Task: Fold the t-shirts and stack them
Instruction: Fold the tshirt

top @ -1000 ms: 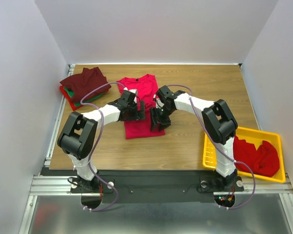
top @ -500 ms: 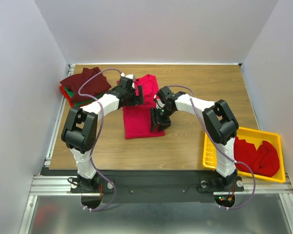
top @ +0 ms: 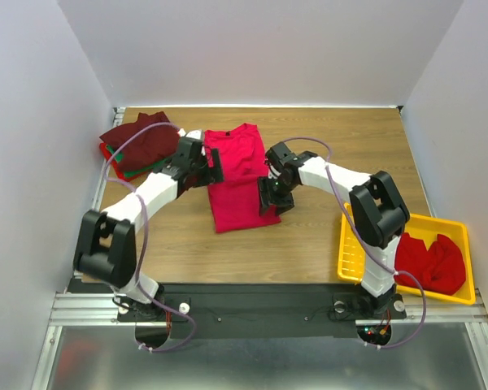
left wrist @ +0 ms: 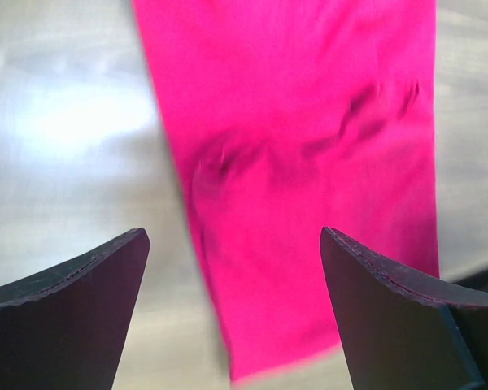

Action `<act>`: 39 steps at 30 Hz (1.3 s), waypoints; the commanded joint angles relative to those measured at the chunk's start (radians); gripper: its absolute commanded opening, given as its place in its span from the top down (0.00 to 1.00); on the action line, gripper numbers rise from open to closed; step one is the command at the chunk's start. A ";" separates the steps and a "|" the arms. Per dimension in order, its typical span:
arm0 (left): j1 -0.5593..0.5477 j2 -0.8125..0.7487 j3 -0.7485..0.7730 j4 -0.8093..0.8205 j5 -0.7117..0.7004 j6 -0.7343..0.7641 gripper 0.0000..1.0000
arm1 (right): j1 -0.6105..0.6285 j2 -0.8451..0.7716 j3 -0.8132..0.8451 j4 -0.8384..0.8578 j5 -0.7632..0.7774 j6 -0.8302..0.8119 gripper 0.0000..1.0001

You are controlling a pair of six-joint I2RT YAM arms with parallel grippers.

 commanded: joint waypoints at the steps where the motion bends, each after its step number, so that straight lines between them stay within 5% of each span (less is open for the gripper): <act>1: -0.010 -0.172 -0.156 -0.017 0.054 -0.068 0.01 | -0.007 -0.086 -0.020 -0.024 0.092 0.042 0.37; 16: -0.099 -0.303 -0.394 -0.023 0.120 -0.156 0.02 | -0.056 -0.037 -0.041 -0.013 0.143 0.016 0.46; 39: -0.152 -0.286 -0.418 -0.077 0.057 -0.224 0.11 | -0.030 -0.017 -0.130 0.030 0.059 0.033 0.62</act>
